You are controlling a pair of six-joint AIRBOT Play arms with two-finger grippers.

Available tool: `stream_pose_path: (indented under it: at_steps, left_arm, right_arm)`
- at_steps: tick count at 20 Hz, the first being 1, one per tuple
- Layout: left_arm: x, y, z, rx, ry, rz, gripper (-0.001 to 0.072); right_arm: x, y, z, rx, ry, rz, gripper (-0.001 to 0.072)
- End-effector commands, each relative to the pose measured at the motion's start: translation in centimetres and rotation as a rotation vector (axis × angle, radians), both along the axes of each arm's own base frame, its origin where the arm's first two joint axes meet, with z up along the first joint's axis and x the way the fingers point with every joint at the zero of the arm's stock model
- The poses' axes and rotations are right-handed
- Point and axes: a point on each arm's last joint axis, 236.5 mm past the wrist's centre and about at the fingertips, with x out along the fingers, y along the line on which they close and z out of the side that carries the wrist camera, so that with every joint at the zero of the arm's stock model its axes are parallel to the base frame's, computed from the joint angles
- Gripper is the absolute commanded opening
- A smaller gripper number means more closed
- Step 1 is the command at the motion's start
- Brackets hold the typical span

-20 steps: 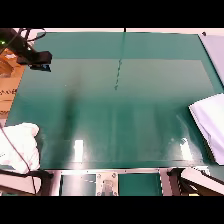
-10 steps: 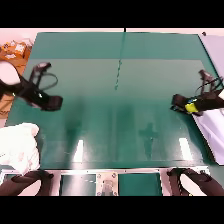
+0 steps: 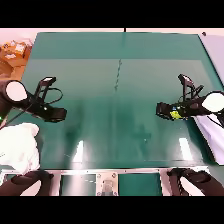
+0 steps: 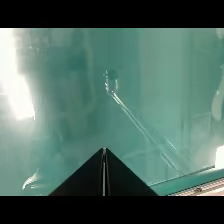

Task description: Fold the shirts.

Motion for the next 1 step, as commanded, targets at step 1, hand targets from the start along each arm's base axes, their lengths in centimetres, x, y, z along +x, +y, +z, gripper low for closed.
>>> stream_pose_path:
  at_steps: [1]
  left_arm:
    - [0.03,-0.05,-0.08,-0.002,-0.005,0.002,0.0025]
  right_arm:
    - [-0.10,0.31,-0.01,0.002,-0.002,0.008,0.0016]
